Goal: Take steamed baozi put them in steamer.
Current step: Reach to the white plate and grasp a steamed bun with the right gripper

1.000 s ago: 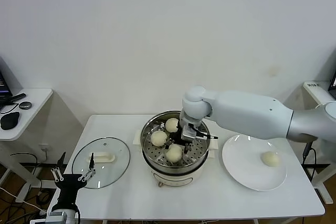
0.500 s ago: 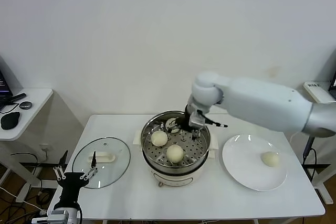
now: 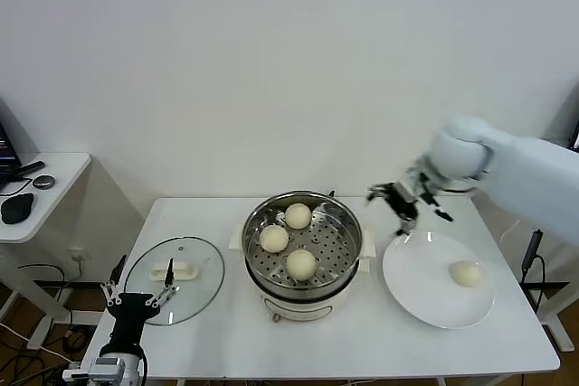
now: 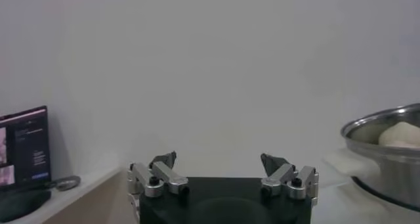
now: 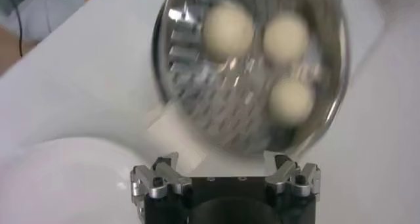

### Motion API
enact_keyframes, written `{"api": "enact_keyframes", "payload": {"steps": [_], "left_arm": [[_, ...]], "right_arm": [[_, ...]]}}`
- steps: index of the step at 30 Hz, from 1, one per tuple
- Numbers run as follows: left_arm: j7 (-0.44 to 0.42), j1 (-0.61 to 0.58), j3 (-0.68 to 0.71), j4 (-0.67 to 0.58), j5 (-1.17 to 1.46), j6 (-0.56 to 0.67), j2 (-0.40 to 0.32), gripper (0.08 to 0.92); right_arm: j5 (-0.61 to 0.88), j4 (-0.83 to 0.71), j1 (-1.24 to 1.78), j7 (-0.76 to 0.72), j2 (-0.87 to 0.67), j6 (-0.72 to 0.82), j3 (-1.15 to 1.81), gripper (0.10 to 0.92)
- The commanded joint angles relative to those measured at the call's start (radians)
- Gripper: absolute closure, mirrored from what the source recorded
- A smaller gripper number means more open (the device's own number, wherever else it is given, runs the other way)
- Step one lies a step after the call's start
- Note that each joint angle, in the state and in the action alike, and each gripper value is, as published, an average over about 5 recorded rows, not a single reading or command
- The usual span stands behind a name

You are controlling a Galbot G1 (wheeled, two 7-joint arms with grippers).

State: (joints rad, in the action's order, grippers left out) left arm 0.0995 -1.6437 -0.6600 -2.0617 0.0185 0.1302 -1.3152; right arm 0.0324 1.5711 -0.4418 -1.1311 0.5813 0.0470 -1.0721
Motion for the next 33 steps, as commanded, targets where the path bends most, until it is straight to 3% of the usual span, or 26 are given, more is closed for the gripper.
{"api": "enact_keyframes", "payload": {"steps": [1, 9, 19, 33], "left_arm": [[-0.001, 0.002, 0.011, 0.008, -0.002, -0.001, 0.003, 0.177], [-0.002, 0.004, 0.010, 0.024, -0.005, -0.003, -0.001, 0.177], [-0.002, 0.004, 0.002, 0.034, -0.007, -0.003, 0.002, 0.177], [-0.002, 0.000, -0.006, 0.034, -0.007, -0.001, -0.002, 0.177]], "right_arm": [[-0.125, -0.056, 0.471, -0.020, -0.285, 0.174, 0.406, 0.203], [-0.326, -0.247, 0.788, -0.112, -0.207, 0.009, 0.745, 0.203], [-0.445, -0.433, 0.791, -0.082, -0.066, -0.071, 0.773, 0.203], [-0.517, -0.549, 0.772, -0.018, 0.088, -0.058, 0.766, 0.203]]}}
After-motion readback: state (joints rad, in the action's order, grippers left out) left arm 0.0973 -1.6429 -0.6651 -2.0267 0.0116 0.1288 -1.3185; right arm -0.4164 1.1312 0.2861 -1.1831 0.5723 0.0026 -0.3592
